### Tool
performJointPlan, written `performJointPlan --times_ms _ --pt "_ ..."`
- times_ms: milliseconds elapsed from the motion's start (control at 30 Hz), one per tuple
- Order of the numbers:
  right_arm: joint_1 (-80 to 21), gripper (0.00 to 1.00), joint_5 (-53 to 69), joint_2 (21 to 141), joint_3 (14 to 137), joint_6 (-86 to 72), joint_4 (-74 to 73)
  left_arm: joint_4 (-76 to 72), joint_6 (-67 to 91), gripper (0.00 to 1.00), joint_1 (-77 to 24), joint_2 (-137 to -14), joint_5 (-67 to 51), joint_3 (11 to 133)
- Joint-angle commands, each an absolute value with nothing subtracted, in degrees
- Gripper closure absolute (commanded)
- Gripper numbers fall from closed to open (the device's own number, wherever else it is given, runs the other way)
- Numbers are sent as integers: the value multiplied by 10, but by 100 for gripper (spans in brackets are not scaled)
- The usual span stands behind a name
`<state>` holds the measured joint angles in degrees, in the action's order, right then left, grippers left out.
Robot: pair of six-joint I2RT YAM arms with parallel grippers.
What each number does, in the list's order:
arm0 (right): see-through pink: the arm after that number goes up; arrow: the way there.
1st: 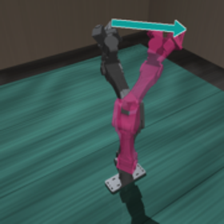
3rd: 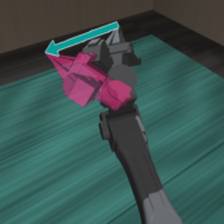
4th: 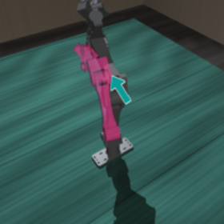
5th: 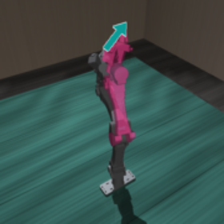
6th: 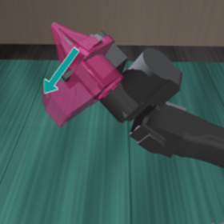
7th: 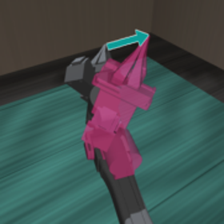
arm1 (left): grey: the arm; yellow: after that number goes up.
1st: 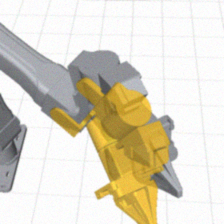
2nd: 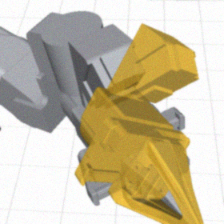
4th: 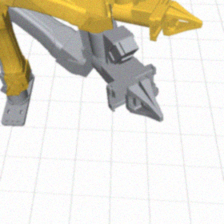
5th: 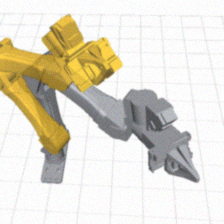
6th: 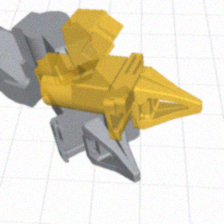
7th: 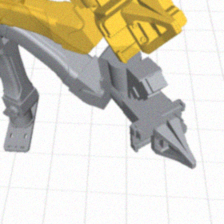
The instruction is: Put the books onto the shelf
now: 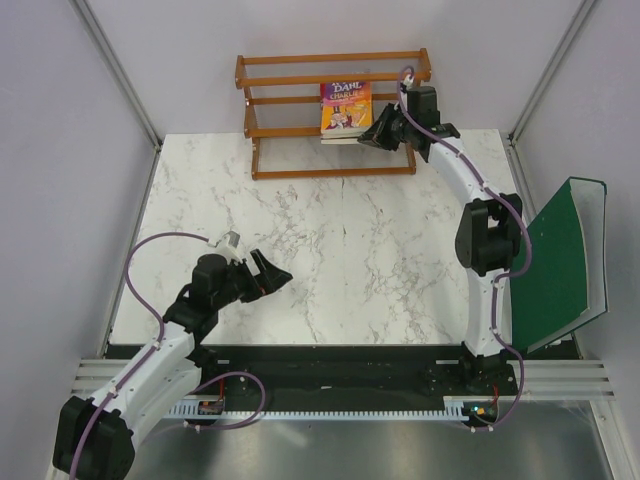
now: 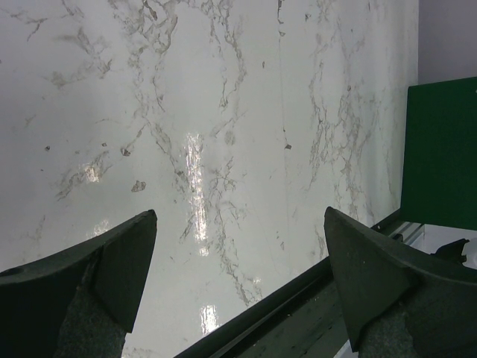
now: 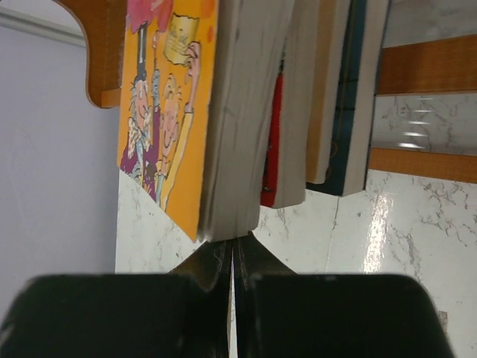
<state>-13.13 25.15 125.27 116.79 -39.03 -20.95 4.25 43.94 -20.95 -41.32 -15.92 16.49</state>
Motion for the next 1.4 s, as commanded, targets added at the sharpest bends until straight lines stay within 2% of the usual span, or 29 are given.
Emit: performJointPlan --times_ms 0,400,533,633,667,733,867,933,967,1033,1067,1200,1367 --pt "-118 98 252 1255 1202 -401 -206 39 423 0 -207 -410 -154 163" --pt "-111 98 272 1238 1186 -396 -204 38 420 0 -206 -410 -159 164" --pt "-115 98 272 1154 1065 -370 -200 42 413 0 -207 -410 -163 170" --pt "-119 94 252 1071 950 -338 -200 69 402 0 -207 -416 -163 186" --pt "-122 88 230 1049 919 -325 -200 83 397 0 -207 -427 -159 207" --pt "-122 82 198 969 821 -300 -201 138 371 0 -207 -445 -144 256" --pt "-122 47 73 820 674 -264 -200 233 310 0 -207 -517 -120 362" --pt "-121 36 20 730 608 -253 -200 262 288 0 -207 -562 -111 424" --pt "-122 24 5 701 587 -248 -199 285 285 0 -207 -579 -106 442" --pt "-122 14 -37 616 538 -242 -205 295 280 0 -207 -609 -108 481" --pt "-121 4 -54 588 526 -239 -210 297 280 0 -207 -615 -108 489" --pt "-122 2 -106 450 468 -228 -250 297 279 0 -206 -624 -110 510" --pt "-122 2 -165 374 436 -213 -293 295 264 0 -206 -608 -118 506"
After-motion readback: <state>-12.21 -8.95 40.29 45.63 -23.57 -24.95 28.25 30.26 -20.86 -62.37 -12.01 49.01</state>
